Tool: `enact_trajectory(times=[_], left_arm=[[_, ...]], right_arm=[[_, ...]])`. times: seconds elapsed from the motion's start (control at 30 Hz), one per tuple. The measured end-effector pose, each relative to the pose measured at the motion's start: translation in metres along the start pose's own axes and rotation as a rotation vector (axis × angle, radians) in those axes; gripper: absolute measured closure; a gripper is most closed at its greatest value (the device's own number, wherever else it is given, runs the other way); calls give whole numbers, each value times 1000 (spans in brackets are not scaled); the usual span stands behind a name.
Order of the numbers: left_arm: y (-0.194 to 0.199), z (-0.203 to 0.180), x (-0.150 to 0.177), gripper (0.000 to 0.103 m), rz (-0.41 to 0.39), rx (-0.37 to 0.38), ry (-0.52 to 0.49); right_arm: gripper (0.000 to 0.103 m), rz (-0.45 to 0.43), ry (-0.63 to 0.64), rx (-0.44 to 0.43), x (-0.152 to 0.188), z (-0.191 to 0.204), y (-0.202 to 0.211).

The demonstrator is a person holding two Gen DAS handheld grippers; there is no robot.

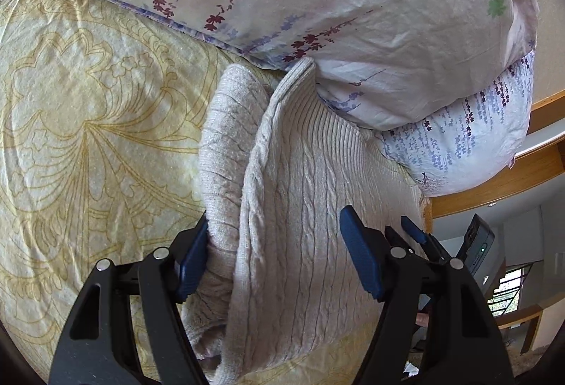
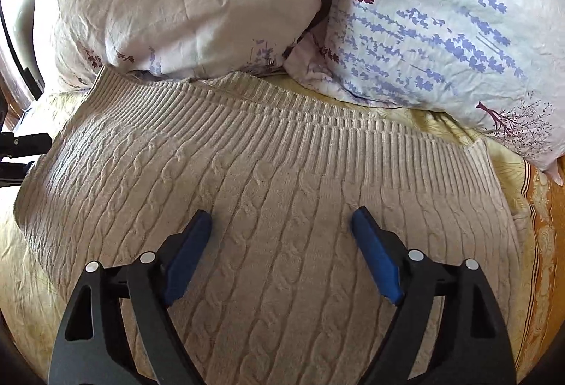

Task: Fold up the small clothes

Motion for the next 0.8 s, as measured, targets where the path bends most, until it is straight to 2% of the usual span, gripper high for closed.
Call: enact_trajectory(times=[0.27, 0.33, 0.43, 0.8], left_arm=[[-10, 3, -6, 56, -5, 23, 69], [-14, 3, -7, 66, 2, 26, 79], [-19, 2, -6, 75, 14, 40, 79], [-15, -33, -11, 80, -7, 173, 55]], right_arm=[[19, -4, 0, -5, 0, -1, 0], [19, -7, 0, -6, 0, -1, 0], [18, -8, 0, -6, 1, -1, 1], [18, -11, -2, -4, 1, 0, 2]])
Point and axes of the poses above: each gripper's, at about its wrist camera, not at the fingertips, and y roughly against the way its jaws point, z to its left, x to its underside, the point moved 2 cm from there along -y, roughly the way its jaws point, and after that the axes turned 1 degree about x, right-handed, at the moved point
